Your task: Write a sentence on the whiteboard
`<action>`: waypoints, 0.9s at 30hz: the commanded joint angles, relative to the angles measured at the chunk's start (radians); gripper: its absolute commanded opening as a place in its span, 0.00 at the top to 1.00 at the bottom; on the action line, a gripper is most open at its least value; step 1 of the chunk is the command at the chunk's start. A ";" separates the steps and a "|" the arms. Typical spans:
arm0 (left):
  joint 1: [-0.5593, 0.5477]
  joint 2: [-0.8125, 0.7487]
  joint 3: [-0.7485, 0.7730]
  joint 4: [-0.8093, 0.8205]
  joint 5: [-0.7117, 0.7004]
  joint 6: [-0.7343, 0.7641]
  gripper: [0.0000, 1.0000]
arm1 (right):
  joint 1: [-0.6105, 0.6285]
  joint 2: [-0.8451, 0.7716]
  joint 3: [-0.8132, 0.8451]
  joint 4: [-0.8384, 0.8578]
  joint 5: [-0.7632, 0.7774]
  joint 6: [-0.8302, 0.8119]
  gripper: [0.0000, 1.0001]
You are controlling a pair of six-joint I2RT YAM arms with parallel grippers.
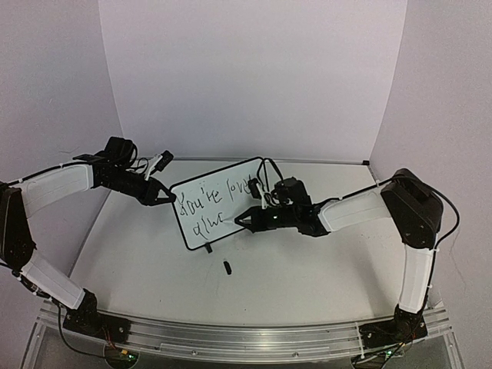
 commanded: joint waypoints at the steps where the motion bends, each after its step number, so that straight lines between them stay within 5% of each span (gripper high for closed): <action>1: -0.004 0.028 0.018 -0.025 -0.074 0.026 1.00 | -0.004 -0.061 0.021 0.008 0.063 -0.013 1.00; 27: -0.005 0.024 0.019 -0.025 -0.074 0.026 1.00 | -0.004 -0.039 -0.023 0.026 0.063 0.007 1.00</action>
